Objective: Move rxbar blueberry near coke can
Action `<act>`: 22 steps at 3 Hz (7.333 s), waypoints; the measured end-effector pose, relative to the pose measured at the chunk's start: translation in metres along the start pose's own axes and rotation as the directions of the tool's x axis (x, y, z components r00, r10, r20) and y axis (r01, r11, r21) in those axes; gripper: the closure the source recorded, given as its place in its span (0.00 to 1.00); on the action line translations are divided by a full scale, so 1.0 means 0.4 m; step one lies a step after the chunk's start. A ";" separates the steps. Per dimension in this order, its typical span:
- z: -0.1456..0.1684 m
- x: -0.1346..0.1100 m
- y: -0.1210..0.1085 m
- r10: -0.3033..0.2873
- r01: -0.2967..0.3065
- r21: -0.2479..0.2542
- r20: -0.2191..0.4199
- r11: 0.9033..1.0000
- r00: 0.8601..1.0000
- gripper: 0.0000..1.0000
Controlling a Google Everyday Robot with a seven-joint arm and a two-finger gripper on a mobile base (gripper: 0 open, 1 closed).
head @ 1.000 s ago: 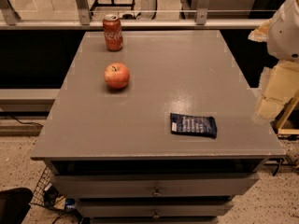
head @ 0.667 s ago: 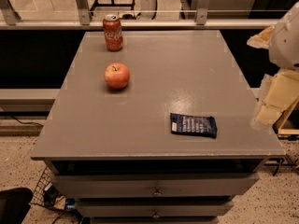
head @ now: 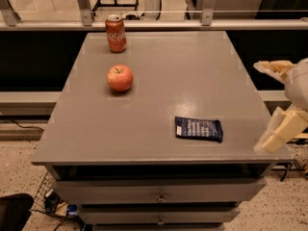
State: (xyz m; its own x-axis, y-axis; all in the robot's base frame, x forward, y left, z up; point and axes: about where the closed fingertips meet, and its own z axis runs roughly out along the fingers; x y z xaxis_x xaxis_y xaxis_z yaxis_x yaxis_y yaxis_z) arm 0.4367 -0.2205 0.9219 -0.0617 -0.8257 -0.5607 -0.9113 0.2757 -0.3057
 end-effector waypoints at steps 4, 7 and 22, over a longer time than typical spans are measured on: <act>0.060 -0.031 0.009 0.060 -0.053 -0.034 0.273 0.998 0.960 0.00; 0.219 -0.036 0.008 0.230 -0.188 -0.145 0.386 0.971 0.893 0.00; 0.307 -0.152 -0.434 0.268 -0.201 -0.189 0.458 0.961 0.848 1.00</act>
Offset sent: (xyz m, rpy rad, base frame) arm 0.0005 0.0043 -0.0126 0.1455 -0.0474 0.0369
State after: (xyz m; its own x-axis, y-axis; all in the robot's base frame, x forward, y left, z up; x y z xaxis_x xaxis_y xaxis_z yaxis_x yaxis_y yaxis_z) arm 0.6485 -0.1577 0.9144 -0.1098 -0.4005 -0.9097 -0.9406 0.3378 -0.0352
